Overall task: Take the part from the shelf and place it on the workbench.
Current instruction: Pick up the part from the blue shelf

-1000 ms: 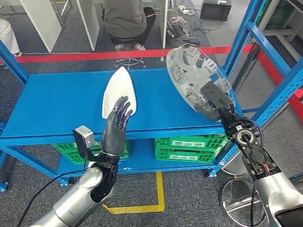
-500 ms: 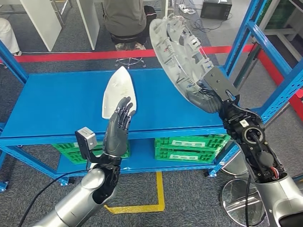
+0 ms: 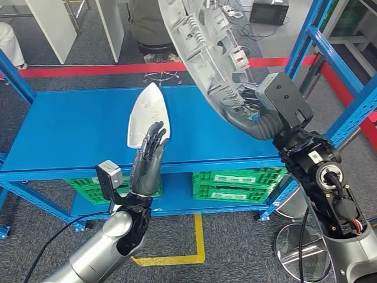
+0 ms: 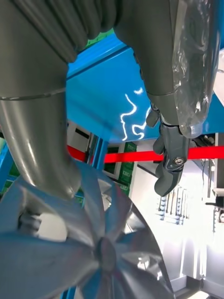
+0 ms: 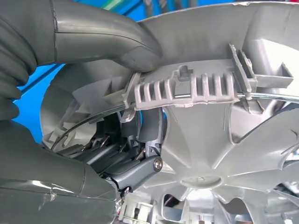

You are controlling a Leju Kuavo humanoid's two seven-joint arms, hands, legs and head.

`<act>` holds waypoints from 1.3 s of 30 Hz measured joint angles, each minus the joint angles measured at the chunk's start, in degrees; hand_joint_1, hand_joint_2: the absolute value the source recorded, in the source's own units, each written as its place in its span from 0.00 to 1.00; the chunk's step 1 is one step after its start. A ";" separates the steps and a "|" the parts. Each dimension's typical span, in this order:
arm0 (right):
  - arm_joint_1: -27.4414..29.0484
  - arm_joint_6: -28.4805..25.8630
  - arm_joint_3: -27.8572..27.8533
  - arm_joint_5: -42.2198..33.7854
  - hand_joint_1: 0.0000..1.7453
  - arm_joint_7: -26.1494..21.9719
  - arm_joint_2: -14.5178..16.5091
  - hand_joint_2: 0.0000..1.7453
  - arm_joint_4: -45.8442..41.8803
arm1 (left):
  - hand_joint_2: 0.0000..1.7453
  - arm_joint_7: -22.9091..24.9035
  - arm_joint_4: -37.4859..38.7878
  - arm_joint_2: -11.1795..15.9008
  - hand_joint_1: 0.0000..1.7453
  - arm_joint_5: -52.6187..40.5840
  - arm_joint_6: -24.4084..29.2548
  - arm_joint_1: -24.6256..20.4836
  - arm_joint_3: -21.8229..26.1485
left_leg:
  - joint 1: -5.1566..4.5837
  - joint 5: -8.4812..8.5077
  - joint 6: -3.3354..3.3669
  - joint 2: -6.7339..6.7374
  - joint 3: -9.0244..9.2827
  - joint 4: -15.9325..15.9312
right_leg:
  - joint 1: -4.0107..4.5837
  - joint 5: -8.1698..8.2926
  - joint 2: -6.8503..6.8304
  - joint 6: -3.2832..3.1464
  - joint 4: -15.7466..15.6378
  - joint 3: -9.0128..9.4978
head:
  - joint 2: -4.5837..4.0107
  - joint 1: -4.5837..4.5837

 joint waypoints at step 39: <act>4.03 -4.04 1.91 -1.21 1.00 1.74 0.15 1.00 -6.24 | 1.00 -0.75 -0.02 0.54 0.00 -1.56 -0.88 0.48 0.26 | 0.01 0.00 0.00 0.02 0.00 0.00 | 0.00 -0.01 0.01 -0.01 0.00 -0.04 | -0.01 -0.03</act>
